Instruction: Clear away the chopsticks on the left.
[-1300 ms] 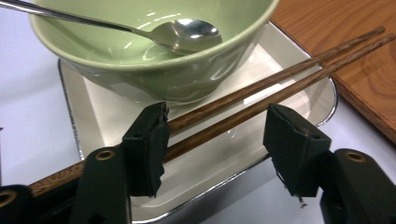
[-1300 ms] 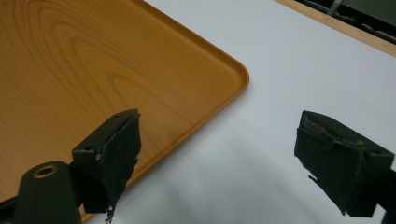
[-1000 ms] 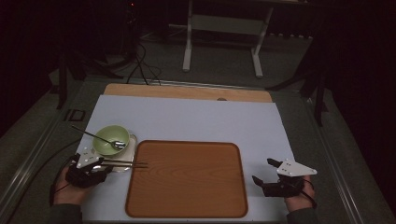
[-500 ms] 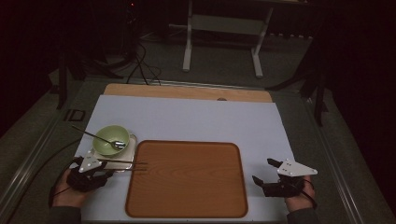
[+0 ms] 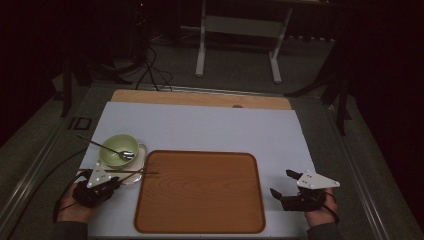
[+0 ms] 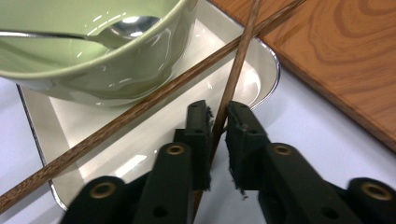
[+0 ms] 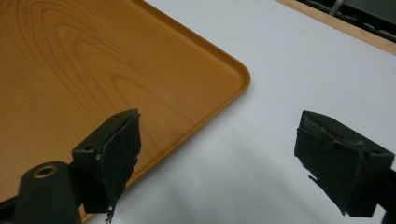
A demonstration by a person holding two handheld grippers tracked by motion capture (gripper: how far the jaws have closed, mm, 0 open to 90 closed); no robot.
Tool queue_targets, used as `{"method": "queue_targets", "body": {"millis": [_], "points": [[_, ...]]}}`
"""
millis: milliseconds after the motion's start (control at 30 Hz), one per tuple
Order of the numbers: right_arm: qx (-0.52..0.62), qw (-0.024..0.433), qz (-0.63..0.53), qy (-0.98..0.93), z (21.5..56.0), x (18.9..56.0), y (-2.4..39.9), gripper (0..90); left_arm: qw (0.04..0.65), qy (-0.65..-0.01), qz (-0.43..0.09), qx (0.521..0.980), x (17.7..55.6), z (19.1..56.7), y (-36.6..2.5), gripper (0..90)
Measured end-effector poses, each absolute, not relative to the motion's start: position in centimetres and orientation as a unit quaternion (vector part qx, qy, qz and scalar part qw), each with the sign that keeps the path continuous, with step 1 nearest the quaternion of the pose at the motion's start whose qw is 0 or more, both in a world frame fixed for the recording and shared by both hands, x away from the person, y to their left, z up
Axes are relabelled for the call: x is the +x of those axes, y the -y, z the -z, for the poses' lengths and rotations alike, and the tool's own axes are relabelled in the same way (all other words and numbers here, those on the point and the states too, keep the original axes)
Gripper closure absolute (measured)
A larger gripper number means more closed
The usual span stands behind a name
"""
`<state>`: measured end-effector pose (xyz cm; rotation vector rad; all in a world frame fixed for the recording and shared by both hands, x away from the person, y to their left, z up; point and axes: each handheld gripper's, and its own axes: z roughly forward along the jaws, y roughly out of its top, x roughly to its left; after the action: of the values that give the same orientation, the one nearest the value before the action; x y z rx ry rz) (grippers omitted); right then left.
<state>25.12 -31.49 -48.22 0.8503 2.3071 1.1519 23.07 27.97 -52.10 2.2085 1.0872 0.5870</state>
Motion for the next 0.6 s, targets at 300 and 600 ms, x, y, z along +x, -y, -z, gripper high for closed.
{"method": "queue_targets", "body": {"millis": [300, 600], "points": [[0.305, 0.211, -0.415, -0.831, 48.21, 25.13, 31.48, 14.4, 0.312, -0.43, -0.2, 0.823, 23.37, 51.9, -27.79, 86.0], [0.304, 0.212, -0.417, -0.83, 48.17, 25.11, 31.51, 14.4, 0.324, -0.449, -0.186, 0.812, 23.42, 51.42, -27.53, 86.2]]}}
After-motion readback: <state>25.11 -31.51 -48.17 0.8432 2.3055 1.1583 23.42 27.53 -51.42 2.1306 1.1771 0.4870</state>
